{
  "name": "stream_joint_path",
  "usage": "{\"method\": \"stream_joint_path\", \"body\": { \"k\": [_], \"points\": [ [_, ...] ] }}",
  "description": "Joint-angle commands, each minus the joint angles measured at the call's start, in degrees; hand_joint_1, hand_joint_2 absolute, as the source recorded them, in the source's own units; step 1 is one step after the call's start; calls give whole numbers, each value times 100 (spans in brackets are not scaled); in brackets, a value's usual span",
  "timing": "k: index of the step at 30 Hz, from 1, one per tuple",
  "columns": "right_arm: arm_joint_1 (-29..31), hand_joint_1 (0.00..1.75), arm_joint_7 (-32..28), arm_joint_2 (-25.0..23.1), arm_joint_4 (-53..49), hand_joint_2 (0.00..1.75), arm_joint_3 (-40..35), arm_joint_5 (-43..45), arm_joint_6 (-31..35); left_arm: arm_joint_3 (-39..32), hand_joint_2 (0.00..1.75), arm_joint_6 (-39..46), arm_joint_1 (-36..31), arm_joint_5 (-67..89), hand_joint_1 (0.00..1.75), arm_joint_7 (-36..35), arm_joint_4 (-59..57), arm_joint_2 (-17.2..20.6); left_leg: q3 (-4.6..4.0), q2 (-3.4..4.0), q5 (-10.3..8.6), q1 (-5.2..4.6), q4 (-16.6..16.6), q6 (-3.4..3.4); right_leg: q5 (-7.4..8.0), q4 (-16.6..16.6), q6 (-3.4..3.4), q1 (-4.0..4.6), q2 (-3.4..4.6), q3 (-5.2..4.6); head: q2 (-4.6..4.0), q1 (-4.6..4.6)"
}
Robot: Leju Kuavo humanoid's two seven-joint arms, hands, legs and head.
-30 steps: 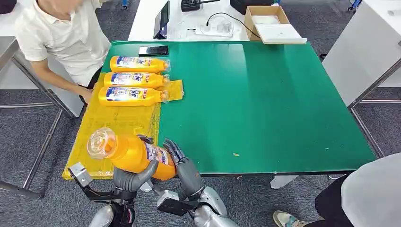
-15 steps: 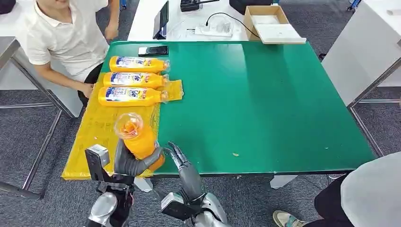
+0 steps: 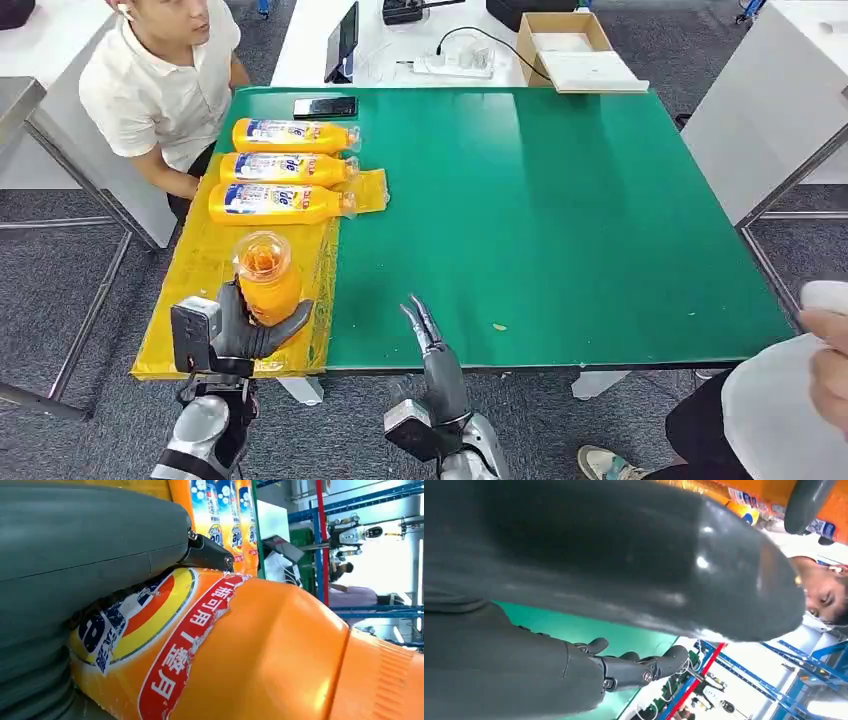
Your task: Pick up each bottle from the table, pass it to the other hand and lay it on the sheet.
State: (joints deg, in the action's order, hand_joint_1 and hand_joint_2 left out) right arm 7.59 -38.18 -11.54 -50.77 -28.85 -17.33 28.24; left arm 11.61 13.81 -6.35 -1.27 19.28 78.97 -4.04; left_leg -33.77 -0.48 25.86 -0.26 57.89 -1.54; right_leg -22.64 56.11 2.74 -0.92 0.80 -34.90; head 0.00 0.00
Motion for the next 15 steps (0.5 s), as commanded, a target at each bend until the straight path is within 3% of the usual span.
{"method": "stream_joint_path", "body": {
  "k": [1,6,8,9,12,15],
  "points": [
    [16,0,-134,131,-60,0,202,8,-14,-125,175,1,-256,-11,175,-30,-396,97,7,-4,0,1,-5,5,-3,-3,-5,1,-9,8,0,0],
    [-255,0,-53,80,-175,0,719,249,-315,-155,175,1266,-314,2103,175,-53,-588,363,12,-5,1,3,-7,6,-4,-5,-7,3,-11,14,-2,0],
    [-310,0,-76,64,-184,0,717,211,-416,-126,175,1411,-449,2733,175,-180,-871,439,24,-11,4,5,-8,10,-9,-7,-11,6,-19,28,0,2],
    [-321,0,-86,35,-158,0,690,200,-502,95,175,1542,-701,3683,175,-606,-1354,567,14,-6,1,2,-7,7,-4,-5,-7,3,-11,16,0,2],
    [-280,0,-119,-22,-86,0,526,85,-591,384,175,1650,-1382,4852,175,-1006,-2639,605,12,-20,-5,0,-8,7,-5,-4,-7,1,-25,16,-2,0],
    [-199,0,-143,-54,-23,0,324,-75,-605,472,175,1575,-1980,5395,175,-1169,-3765,453,13,-25,-8,1,-8,8,-3,-5,-8,2,-29,17,-2,0]
  ]
}}
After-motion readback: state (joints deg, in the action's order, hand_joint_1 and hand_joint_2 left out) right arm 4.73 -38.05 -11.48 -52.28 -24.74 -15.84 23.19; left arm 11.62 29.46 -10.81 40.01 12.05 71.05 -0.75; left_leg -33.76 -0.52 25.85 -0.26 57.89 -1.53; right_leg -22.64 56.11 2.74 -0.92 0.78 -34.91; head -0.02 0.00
